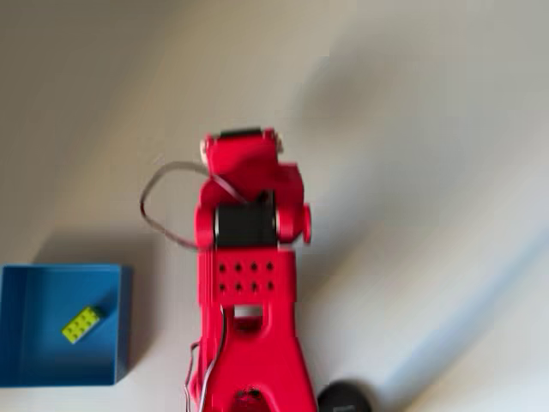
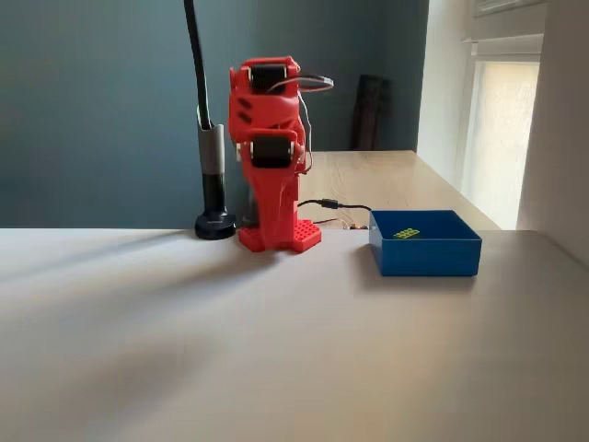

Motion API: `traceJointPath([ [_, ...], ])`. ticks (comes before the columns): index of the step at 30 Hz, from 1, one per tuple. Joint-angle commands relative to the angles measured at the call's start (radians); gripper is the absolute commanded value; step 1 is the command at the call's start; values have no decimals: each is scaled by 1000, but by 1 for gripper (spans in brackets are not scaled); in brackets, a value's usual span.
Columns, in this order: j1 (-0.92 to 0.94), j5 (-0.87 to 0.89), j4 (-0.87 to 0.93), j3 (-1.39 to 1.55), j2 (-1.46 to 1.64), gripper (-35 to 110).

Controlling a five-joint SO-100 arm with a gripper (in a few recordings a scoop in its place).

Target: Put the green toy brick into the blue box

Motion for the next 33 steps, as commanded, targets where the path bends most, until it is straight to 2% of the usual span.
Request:
traceJointPath([
  [1, 3, -26, -69, 215, 252, 0],
  [14, -18, -28, -84, 560, 680, 0],
  [18, -40, 8, -66, 560, 744, 0],
  [24, -28, 14, 74, 560, 790, 0],
  [33, -23, 12, 80, 560, 793, 0],
])
